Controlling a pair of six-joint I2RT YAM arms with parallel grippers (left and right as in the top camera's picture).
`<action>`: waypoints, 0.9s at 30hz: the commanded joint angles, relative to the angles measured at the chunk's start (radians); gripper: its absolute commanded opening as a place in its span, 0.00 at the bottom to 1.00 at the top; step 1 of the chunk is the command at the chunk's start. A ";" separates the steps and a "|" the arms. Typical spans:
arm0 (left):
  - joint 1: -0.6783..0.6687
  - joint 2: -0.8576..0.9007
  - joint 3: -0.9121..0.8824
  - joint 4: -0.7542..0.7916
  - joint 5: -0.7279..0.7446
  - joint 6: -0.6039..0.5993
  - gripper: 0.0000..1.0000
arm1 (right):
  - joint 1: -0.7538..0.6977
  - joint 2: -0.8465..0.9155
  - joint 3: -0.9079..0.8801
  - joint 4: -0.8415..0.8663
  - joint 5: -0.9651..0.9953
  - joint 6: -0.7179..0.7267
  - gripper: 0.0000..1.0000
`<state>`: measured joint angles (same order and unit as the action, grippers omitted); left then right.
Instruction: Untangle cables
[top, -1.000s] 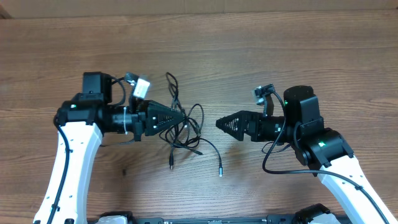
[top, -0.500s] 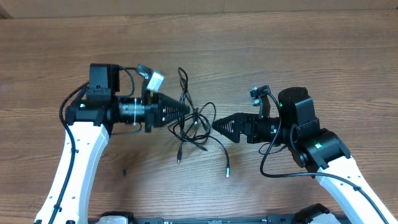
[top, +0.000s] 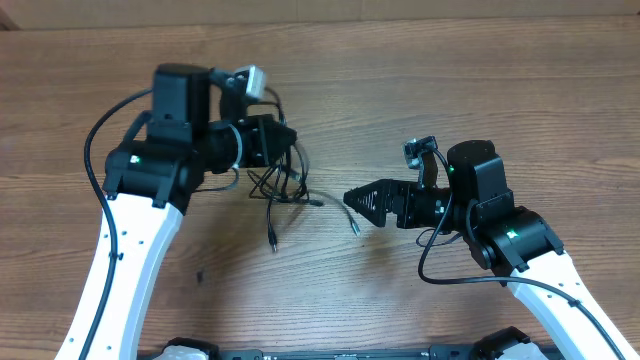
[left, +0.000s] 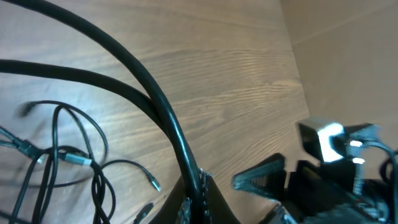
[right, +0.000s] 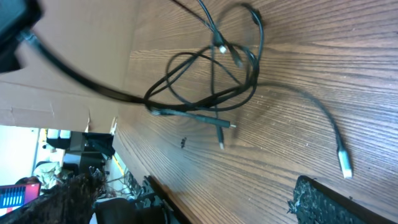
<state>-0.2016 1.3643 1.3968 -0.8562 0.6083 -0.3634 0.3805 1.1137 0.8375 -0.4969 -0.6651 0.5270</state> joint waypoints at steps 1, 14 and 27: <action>-0.124 -0.019 0.135 -0.102 -0.278 0.008 0.04 | 0.005 0.000 0.000 0.002 0.020 0.000 1.00; -0.232 -0.018 0.180 -0.131 -0.562 -0.566 0.04 | 0.006 0.000 0.000 0.001 -0.008 -0.013 1.00; -0.308 -0.018 0.180 -0.130 -0.440 -0.927 0.04 | 0.080 0.000 0.000 0.002 0.015 -0.191 1.00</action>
<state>-0.4755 1.3632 1.5440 -1.0019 0.1242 -1.2228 0.4442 1.1149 0.8375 -0.4988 -0.6746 0.3893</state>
